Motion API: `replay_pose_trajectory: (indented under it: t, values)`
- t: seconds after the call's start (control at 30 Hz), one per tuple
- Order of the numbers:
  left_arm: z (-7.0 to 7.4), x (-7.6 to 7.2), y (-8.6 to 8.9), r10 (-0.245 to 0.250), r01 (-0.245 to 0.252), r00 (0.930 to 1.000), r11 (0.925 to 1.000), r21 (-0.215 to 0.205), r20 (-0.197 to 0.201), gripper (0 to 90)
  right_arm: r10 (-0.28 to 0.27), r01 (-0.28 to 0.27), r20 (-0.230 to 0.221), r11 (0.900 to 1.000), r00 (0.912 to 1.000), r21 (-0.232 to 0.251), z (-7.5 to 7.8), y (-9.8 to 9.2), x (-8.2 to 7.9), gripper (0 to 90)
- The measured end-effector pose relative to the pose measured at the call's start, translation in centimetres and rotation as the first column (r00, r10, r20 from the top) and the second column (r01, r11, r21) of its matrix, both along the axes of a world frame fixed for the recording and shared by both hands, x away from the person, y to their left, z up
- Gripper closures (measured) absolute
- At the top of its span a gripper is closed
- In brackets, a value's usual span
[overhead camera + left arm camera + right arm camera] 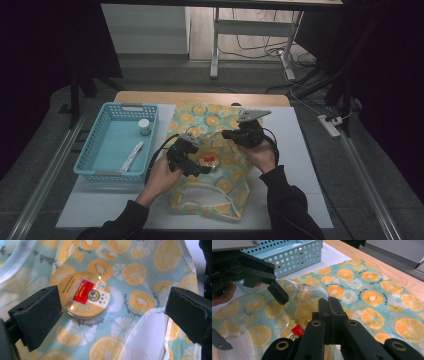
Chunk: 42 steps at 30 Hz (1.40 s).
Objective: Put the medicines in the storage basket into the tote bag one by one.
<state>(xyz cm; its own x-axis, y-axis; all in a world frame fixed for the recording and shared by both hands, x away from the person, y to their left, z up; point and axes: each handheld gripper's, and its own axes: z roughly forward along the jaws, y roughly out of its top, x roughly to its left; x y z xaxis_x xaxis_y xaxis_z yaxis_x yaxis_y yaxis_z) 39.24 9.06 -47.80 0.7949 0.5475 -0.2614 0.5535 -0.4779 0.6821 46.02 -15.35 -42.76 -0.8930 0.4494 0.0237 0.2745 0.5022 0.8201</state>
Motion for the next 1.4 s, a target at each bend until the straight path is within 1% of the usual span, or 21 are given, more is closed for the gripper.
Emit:
replay_pose_trajectory:
  t: [0.1, 0.33, 0.57, 0.7, 0.8, 0.87, 1.0, 1.13, 1.2, 1.3, 1.33, 1.4]
  values:
    - [0.4, -0.2, 0.5, 0.01, -0.01, 0.9999, 0.9999, 0.005, 0.01, 0.8, 0.001, -0.001, -0.001, 1.0, 1.0, 0.0, 0.0, 0.0, 0.0, 90.0]
    - [1.4, -0.3, 2.5, 0.026, -0.026, 0.9991, 0.9996, -0.014, 0.033, 0.7, 0.0, 0.0, -0.003, 1.0, 1.0, 0.001, 0.0, 0.0, 0.0, 90.0]
    - [2.3, -0.5, 5.0, 0.075, -0.073, 0.9955, 0.9966, -0.037, 0.057, 0.5, 0.0, 0.0, -0.003, 1.0, 1.0, 0.002, 0.0, -0.1, 0.0, 90.0]
    - [2.7, -0.6, 6.3, 0.097, -0.096, 0.9936, 0.9953, -0.016, 0.059, 0.4, 0.0, 0.0, -0.003, 1.0, 1.0, 0.004, 0.0, -0.1, 0.0, 90.0]
    - [3.0, -0.7, 7.2, 0.108, -0.107, 0.9928, 0.9942, -0.01, 0.052, 0.0, 0.0, 0.0, 0.001, 1.0, 1.0, 0.002, 0.0, 0.0, 0.0, 90.0]
    - [3.2, -0.8, 8.0, 0.125, -0.125, 0.9907, 0.9921, -0.017, 0.053, 0.0, 0.001, -0.001, 0.005, 1.0, 1.0, 0.0, 0.1, 0.0, 0.0, 90.0]
    - [3.5, -0.9, 9.4, 0.159, -0.158, 0.9843, 0.9873, -0.01, 0.077, 0.0, 0.002, -0.002, 0.006, 1.0, 1.0, 0.001, 0.1, 0.0, -0.1, 90.0]
    - [3.9, -1.0, 10.9, 0.203, -0.204, 0.974, 0.9789, 0.0, 0.1, 0.0, 0.002, -0.002, 0.008, 1.0, 1.0, -0.002, 0.1, 0.0, -0.1, 90.0]
    - [4.0, -1.0, 11.6, 0.229, -0.231, 0.9674, 0.9731, 0.001, 0.108, 0.0, 0.002, -0.002, 0.007, 1.0, 1.0, -0.002, 0.1, 0.1, -0.1, 90.0]
    - [4.0, -1.0, 12.7, 0.263, -0.267, 0.9582, 0.9636, 0.018, 0.113, 0.0, 0.002, -0.002, 0.007, 1.0, 1.0, -0.001, 0.0, 0.1, -0.1, 90.0]
    - [3.9, -0.9, 13.0, 0.276, -0.281, 0.9546, 0.9593, 0.028, 0.111, 0.0, 0.002, -0.002, 0.007, 1.0, 1.0, -0.001, 0.0, 0.1, -0.1, 90.0]
    - [3.7, -0.9, 13.6, 0.3, -0.309, 0.9462, 0.9492, 0.06, 0.121, 1.1, 0.003, -0.003, 0.008, 1.0, 1.0, -0.001, 0.1, 0.1, -0.1, 90.0]
